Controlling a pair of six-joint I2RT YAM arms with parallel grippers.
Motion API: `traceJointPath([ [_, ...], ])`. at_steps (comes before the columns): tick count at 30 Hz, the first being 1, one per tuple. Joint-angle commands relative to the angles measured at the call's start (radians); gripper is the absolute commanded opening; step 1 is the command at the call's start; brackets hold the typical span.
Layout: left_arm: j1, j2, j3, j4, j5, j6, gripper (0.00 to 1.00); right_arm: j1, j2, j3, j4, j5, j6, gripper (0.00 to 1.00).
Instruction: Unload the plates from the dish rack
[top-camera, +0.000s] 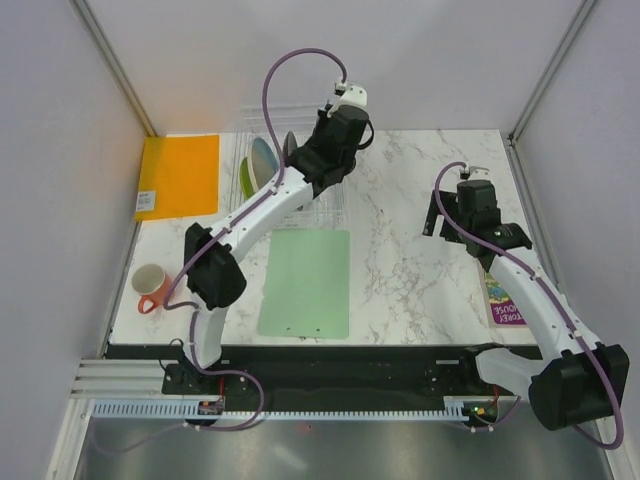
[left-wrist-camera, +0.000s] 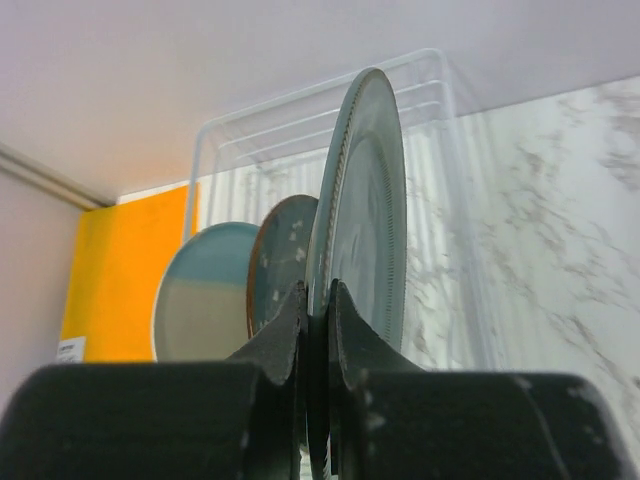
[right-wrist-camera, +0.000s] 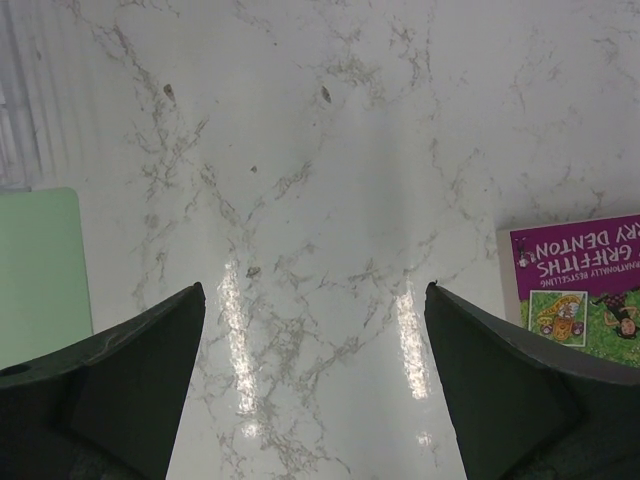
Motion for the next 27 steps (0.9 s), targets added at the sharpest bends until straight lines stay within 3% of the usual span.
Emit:
traceJointPath([
  [1, -0.026, -0.281, -0.009, -0.035, 0.209, -0.136, 0.02, -0.001, -0.023, 0.074, 0.029, -0.080, 0.028, 0.98],
  [7, -0.025, -0.488, -0.211, -0.045, 0.513, -0.312, 0.02, -0.003, -0.052, 0.102, 0.073, -0.167, 0.057, 0.98],
  [14, -0.004, -0.643, -0.451, 0.082, 0.756, -0.473, 0.02, -0.003, -0.078, 0.091, 0.182, -0.326, 0.113, 0.98],
  [22, 0.142, -0.754, -0.776, 0.376, 1.111, -0.716, 0.02, -0.015, -0.146, 0.048, 0.250, -0.382, 0.161, 0.98],
  [27, 0.240, -0.766, -0.929, 0.601, 1.302, -0.838, 0.02, -0.093, -0.130, 0.010, 0.242, -0.490, 0.179, 0.98],
])
